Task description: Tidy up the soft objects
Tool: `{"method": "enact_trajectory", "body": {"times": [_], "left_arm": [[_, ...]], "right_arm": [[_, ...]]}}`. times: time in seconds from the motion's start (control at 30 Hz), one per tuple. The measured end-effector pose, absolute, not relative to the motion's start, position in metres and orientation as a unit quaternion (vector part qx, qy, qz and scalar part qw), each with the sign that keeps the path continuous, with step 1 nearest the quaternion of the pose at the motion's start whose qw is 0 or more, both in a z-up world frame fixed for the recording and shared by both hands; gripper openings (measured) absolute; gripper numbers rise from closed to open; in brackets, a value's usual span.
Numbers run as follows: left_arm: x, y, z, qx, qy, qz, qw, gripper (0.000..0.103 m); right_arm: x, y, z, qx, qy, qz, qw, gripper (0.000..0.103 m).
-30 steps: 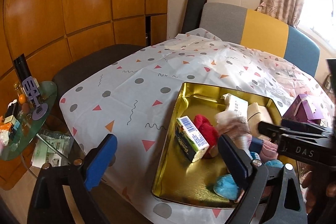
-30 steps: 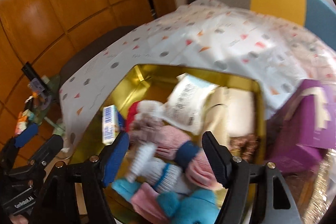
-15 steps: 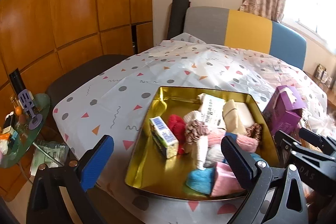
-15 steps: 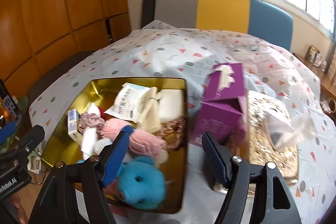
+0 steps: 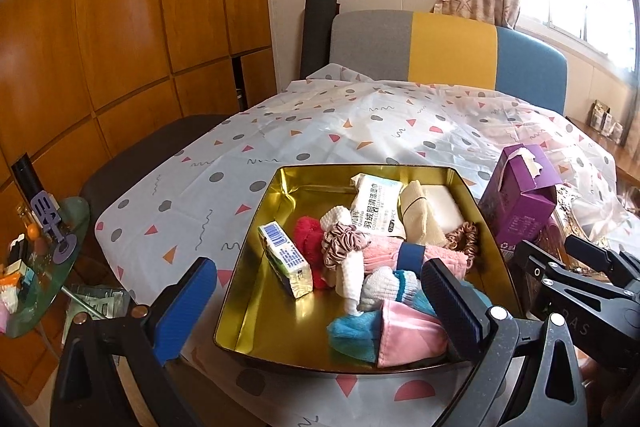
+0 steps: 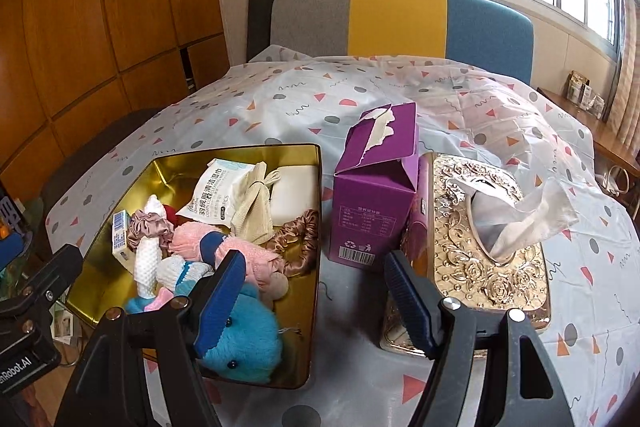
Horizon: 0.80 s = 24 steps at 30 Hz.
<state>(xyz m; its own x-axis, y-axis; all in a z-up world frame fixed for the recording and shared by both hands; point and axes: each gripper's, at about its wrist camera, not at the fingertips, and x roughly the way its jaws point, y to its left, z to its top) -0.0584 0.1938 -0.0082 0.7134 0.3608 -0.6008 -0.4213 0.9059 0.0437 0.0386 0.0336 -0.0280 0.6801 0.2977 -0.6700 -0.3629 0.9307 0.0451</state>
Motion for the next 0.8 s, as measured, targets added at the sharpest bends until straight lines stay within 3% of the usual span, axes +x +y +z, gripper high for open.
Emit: {"method": "enact_trajectory", "body": {"times": [0.8], "left_arm": [[-0.061, 0.2002, -0.0095, -0.053, 0.314, 0.215, 0.923, 0.103]], "right_arm": [[0.0341, 0.0378, -0.0266, -0.052, 0.357, 0.184, 0.914, 0.073]]}}
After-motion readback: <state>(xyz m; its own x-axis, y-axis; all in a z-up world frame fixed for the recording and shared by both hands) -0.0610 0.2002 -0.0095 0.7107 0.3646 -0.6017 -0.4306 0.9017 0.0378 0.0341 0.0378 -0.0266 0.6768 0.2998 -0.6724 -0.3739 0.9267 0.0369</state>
